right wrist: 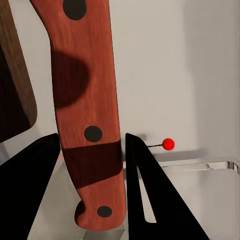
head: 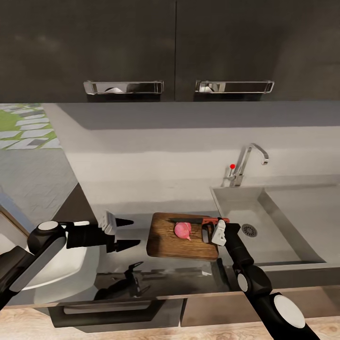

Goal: In the kitchen, take the Vidalia onion out of the sink, dice it on the chopping board with the paring knife, put the diced onion into the bowl on the countertop, then place both the paring knife and the chopping board into the sink.

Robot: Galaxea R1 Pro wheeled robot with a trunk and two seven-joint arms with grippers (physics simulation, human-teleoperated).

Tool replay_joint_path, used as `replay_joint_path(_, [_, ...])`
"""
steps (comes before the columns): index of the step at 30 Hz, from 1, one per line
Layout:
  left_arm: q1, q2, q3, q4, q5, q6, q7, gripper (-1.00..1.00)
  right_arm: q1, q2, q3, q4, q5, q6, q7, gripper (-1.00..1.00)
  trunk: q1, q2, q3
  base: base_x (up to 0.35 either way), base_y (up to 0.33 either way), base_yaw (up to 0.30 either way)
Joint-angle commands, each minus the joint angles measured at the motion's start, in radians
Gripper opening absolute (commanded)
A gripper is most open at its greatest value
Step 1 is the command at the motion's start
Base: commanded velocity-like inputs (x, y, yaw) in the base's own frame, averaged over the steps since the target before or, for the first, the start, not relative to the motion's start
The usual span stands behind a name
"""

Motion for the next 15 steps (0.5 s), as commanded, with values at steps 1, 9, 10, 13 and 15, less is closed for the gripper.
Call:
replay_joint_path(1, [-0.001, 0.002, -0.001, 0.001, 0.009, 0.008, 0.002, 1.0, -0.001, -0.001, 0.004, 0.0, 0.011, 0.01, -0.004, -1.0, 0.0, -0.002, -0.002, 0.0, 0.0, 0.0])
replay_joint_path(9, [-0.001, 0.003, -0.001, 0.003, 0.009, 0.007, 0.002, 1.0, -0.001, -0.001, 0.004, 0.0, 0.011, 0.01, -0.004, -1.0, 0.0, -0.002, -0.002, 0.0, 0.0, 0.0])
replay_joint_path(10, [-0.001, 0.003, -0.001, 0.003, 0.009, 0.007, 0.002, 1.0, -0.001, -0.001, 0.004, 0.0, 0.011, 0.01, -0.004, -1.0, 0.0, -0.002, -0.002, 0.0, 0.0, 0.0])
replay_joint_path(13, [-0.001, 0.003, -0.001, 0.003, 0.01, 0.006, 0.002, 1.0, -0.001, -0.001, 0.004, 0.0, 0.011, 0.01, -0.004, -1.0, 0.0, -0.002, -0.002, 0.0, 0.0, 0.0])
replay_joint_path(15, [-0.001, 0.003, -0.002, 0.003, 0.01, 0.006, 0.002, 1.0, -0.001, -0.001, 0.004, 0.0, 0.011, 0.01, -0.004, -1.0, 0.0, -0.002, -0.002, 0.0, 0.0, 0.0])
